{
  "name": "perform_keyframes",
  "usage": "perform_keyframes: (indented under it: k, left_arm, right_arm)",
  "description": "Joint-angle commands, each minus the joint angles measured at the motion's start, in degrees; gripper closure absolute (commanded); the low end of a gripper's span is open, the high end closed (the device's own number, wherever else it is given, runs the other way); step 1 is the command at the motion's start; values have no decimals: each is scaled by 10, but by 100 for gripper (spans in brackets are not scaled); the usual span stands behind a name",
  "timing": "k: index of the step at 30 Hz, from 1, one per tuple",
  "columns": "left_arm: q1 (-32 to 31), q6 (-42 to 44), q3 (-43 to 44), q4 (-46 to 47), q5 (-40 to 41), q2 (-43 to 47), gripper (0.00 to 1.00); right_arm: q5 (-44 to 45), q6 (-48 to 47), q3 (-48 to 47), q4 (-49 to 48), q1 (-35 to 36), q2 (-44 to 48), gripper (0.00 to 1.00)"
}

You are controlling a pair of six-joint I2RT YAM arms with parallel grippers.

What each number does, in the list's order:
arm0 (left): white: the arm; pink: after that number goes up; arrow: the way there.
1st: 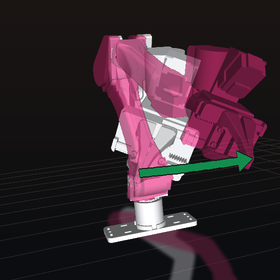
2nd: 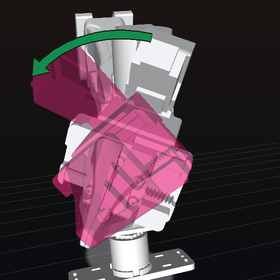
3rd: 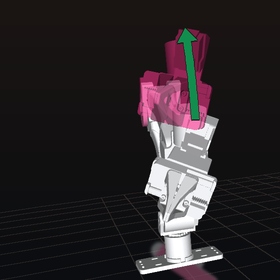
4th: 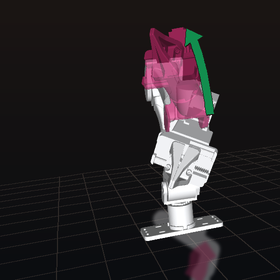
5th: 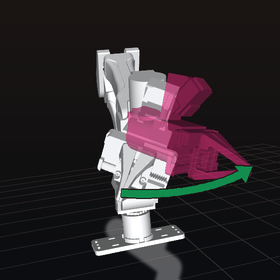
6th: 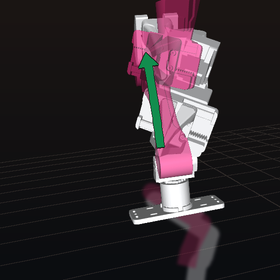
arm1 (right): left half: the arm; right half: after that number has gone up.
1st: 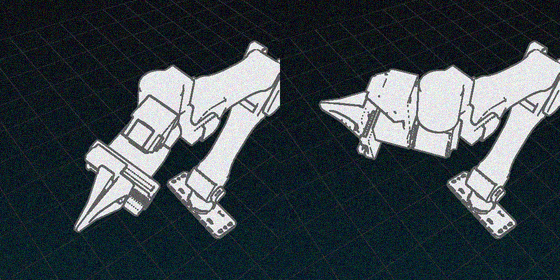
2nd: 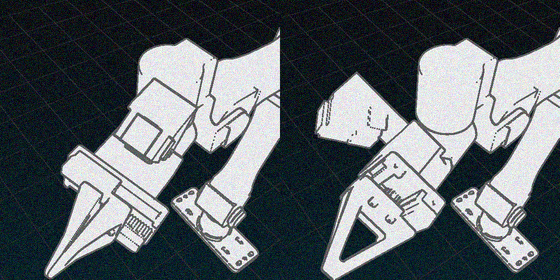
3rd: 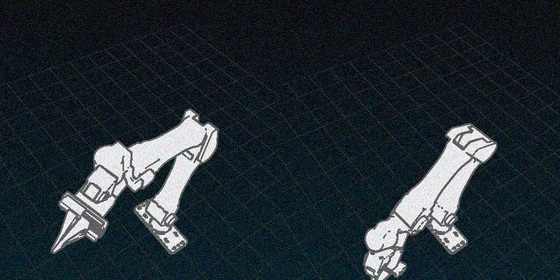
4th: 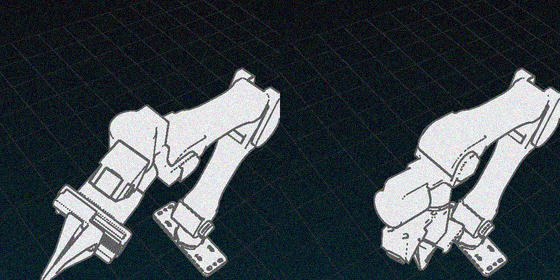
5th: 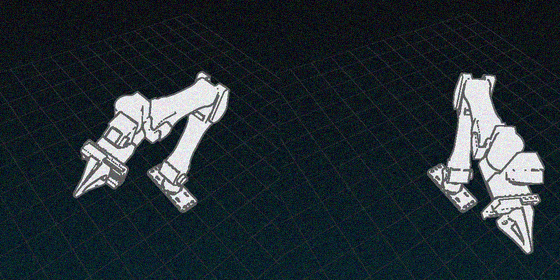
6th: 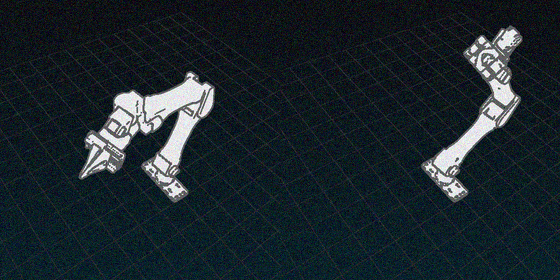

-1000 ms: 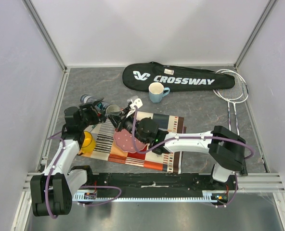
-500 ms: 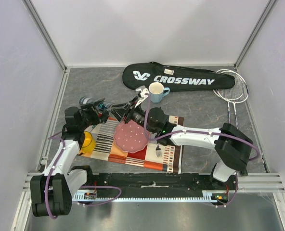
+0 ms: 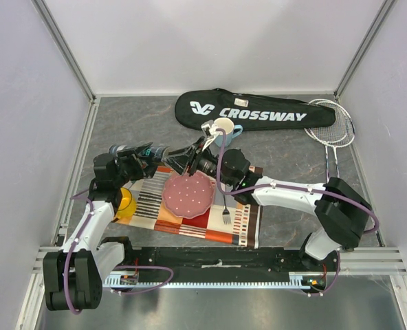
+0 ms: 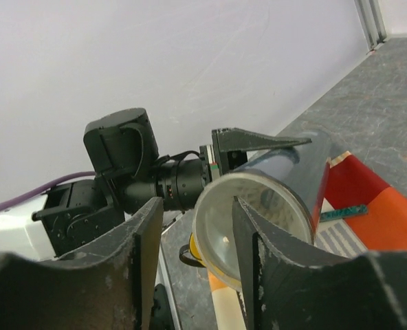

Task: Pack up the badminton gear

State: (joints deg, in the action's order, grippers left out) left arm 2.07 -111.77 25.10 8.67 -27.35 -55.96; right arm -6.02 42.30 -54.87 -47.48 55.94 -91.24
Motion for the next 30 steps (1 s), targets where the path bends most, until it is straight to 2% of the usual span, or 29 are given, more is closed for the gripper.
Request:
perform_keyframes:
  k: [1, 8, 11, 12, 16, 21, 26, 30]
  left_arm:
    - [-14, -3, 18, 65, -63, 30, 98]
    - [-14, -7, 19, 55, -53, 31, 98]
    - [-14, -7, 22, 53, -53, 31, 98]
    - [-14, -6, 26, 49, -53, 33, 98]
    - [-14, -5, 31, 42, -57, 42, 98]
    - [-14, 0, 34, 25, -59, 49, 98]
    - [-32, 3, 44, 10, -53, 53, 98]
    - [-36, -1, 53, -3, -51, 56, 98]
  right_arm:
    - [-5, -13, 26, 66, 7, 2, 48]
    - [16, -32, 35, 100, 11, 29, 49]
    - [18, -32, 48, 76, 12, 18, 54]
    - [24, -35, 51, 64, 13, 12, 60]
    - [35, -48, 52, 1, 16, -30, 68]
    - [46, -46, 7, 15, 18, -68, 87]
    - [78, -55, -9, 7, 26, -104, 100]
    - [91, -74, -9, -11, 28, -131, 100]
